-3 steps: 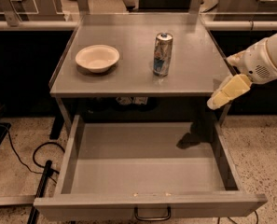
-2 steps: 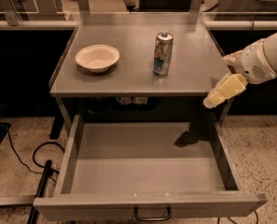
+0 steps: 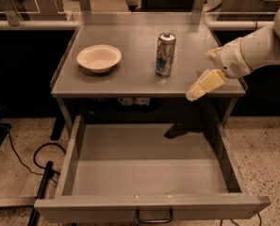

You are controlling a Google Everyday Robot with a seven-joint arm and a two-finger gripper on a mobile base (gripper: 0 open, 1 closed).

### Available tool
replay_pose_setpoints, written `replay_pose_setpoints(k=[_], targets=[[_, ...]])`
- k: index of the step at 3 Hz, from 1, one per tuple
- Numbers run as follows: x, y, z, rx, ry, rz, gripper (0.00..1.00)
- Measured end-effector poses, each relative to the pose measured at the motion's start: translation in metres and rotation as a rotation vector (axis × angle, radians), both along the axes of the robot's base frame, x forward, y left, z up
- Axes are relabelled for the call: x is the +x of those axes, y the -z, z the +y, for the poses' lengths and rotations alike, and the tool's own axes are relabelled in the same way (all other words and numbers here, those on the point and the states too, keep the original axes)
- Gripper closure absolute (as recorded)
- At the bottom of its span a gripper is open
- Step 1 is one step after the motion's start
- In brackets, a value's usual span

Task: Place redbull can into top drawer

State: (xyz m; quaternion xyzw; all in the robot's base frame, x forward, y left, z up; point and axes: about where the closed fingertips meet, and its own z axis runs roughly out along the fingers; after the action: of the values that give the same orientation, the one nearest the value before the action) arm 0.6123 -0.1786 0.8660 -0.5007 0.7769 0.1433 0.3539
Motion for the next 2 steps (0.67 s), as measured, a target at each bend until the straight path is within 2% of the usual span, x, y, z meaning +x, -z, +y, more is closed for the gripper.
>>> replay_pose_setpoints(k=[1, 2], targets=[[0.0375, 0.0057, 0.0364, 0.039, -0.056, -0.015, 0.00], [0.0383, 0.0057, 0.0372, 0.040, -0.057, -0.015, 0.00]])
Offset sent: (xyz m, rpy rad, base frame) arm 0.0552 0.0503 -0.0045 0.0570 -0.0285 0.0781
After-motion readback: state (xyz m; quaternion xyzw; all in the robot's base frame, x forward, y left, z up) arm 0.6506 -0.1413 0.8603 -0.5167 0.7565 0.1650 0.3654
